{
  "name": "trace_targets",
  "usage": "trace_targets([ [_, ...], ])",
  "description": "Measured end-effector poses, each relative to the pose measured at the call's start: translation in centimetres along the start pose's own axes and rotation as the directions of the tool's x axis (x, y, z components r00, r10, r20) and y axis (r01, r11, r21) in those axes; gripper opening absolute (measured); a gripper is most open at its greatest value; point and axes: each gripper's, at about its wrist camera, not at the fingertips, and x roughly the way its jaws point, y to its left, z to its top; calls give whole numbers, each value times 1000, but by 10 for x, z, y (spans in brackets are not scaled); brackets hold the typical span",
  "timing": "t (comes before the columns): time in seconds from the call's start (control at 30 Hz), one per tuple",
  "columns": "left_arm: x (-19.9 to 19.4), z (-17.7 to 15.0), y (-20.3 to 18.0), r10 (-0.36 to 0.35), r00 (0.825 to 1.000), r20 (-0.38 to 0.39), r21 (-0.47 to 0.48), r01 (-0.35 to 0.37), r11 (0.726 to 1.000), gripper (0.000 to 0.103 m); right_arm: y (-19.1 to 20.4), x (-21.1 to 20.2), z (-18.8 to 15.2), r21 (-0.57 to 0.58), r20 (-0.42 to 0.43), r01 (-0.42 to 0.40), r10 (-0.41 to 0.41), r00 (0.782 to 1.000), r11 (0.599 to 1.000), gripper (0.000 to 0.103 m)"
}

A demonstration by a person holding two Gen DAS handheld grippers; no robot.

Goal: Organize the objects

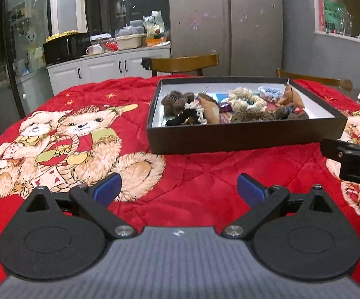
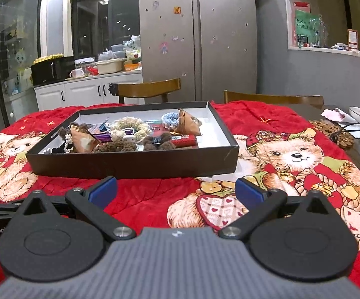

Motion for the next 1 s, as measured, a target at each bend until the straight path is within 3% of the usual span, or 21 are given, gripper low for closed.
trace_targets([
  [1.0, 5, -1, 0, 1, 1000, -9, 6, -1, 1000, 101, -3, 4, 0, 6, -31, -6, 6, 1000, 1000, 103],
])
